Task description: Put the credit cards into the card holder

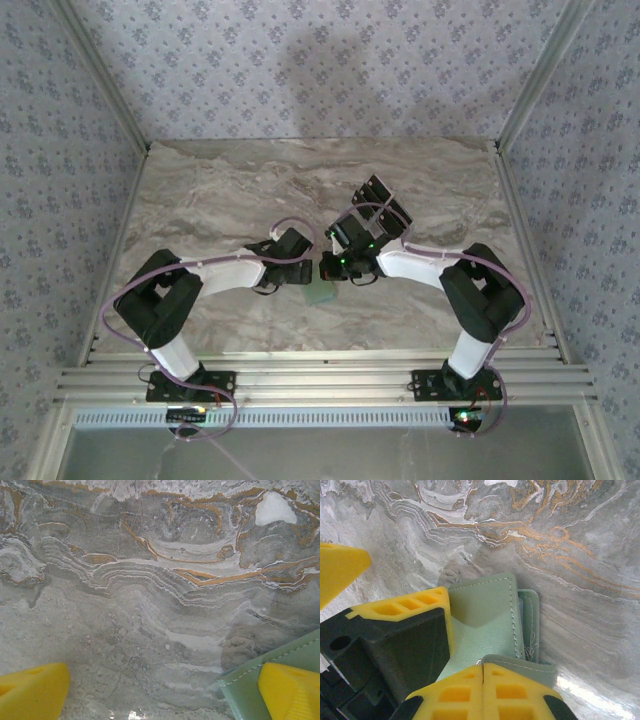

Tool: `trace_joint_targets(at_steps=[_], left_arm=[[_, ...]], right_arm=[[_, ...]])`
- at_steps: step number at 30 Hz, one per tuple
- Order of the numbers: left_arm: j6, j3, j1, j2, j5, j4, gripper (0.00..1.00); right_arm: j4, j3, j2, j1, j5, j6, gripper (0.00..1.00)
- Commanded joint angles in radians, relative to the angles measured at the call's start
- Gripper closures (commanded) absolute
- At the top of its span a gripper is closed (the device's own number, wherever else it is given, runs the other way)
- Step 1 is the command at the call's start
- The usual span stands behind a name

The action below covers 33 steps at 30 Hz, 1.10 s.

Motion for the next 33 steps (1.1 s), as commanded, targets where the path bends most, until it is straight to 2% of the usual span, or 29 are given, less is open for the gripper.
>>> trace_joint_targets(at_steps=[1,22,33], left_arm=[[0.002,-0.036,-0.018,0.049,0.027,-0.032,0.01],[0.0,-0.041,-0.021,0.061,0.033,-0.02,0.02],[0.0,-0.042,-0.021,0.06,0.033,-0.02,0.02]], right_arm=[[0.003,0.015,0.022,0.0,-0.003,0.009,1.0],[-0.007,0.048,0.092,0.029,-0.018,0.003,1.0],[-0.004,-0.012,0.088,0.032,-0.001,0.0,1.0]])
